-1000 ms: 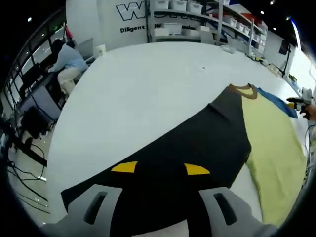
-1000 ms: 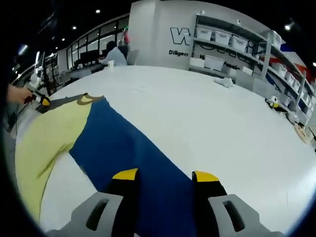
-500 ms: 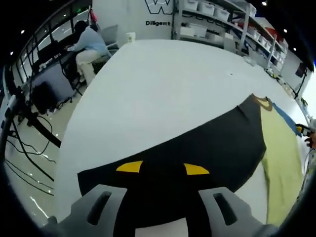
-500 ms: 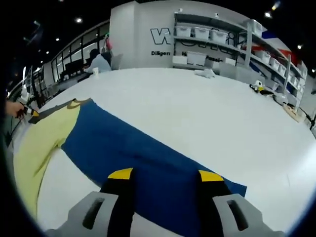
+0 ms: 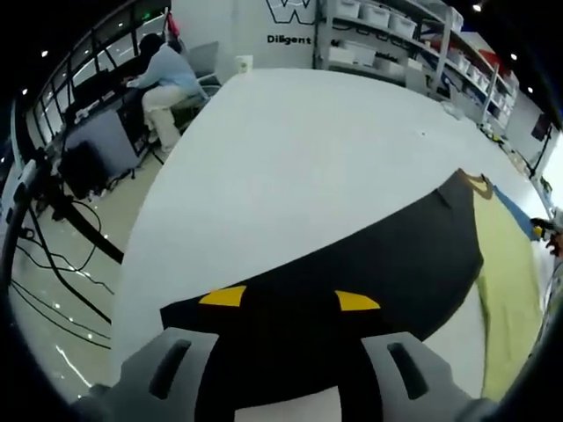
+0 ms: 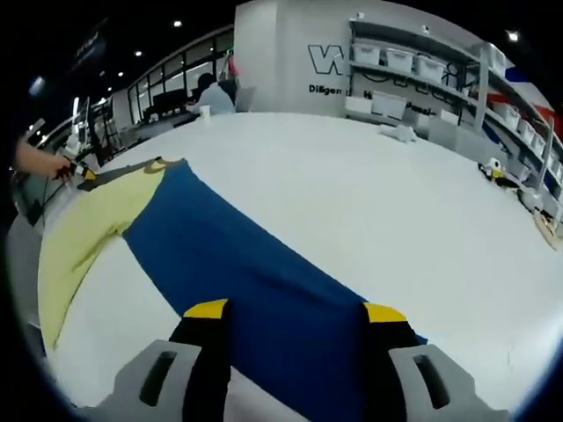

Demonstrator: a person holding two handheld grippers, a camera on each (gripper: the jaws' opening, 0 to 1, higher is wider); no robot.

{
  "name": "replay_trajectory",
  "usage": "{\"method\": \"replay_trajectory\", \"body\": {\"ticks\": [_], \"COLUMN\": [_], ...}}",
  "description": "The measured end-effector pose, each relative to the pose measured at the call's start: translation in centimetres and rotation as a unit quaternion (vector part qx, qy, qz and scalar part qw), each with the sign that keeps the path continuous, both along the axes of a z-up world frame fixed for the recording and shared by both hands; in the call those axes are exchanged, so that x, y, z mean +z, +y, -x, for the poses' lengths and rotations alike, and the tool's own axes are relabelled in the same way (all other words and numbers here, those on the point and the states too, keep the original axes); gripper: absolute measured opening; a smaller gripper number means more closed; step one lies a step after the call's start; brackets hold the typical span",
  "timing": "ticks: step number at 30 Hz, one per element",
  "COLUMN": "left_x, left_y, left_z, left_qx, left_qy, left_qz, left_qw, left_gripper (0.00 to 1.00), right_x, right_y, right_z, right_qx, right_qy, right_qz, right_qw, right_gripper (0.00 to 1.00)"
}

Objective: Fold the garment on the visible template until the final outline fits inside the template.

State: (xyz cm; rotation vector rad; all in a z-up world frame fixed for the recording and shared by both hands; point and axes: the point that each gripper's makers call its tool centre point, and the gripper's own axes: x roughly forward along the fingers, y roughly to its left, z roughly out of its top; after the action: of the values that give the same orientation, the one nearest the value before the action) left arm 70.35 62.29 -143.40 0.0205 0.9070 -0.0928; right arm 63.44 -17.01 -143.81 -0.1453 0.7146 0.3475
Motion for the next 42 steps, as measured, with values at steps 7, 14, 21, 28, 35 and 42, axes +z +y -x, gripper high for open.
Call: {"method": "replay_trajectory", "body": {"ticks": [7,14,21,28,35,42], "left_x": [0.0,0.7,0.0,-0.2,-0.1,-0.2], "left_y": [0.7,0.1,-0.6,1.3,1.9,2.4], "left_z": [-0.1,1.4,2.9,2.9,2.7,1.9], "left_qx": [0.007,-0.009,-0.015,-0.007,-0.02,-0.033], "left_qy": [0.01,0.013,0.021,0.006,-0.006,-0.011], "left_qz": [-0.006,-0.001,0.01,-0.007,-0.008,-0.008], "left_qw": [0.9999,0.9999,0.9996,0.9999,0.9998,0.9994], "left_gripper": [0.44,0.42,0.47,0.52,0.61,0.64], "right_x": [-0.1,0.8,1.8,-0.7,0.0,-0.2], "right_y": [-0.3,1.8,6.1,4.7,4.0,2.9], "right_z": [-0.1,-0.6,-2.1,-2.2,-1.0,-1.7], "right_qx": [0.009,0.029,0.049,0.052,0.055,0.046], "right_qy": [0.01,-0.005,-0.037,-0.022,-0.026,-0.032], "right_qz": [0.003,0.003,-0.027,-0.015,-0.016,-0.015], "right_qw": [0.9999,0.9996,0.9977,0.9983,0.998,0.9983], "right_gripper": [0.61,0.54,0.56,0.54,0.44,0.42]}}
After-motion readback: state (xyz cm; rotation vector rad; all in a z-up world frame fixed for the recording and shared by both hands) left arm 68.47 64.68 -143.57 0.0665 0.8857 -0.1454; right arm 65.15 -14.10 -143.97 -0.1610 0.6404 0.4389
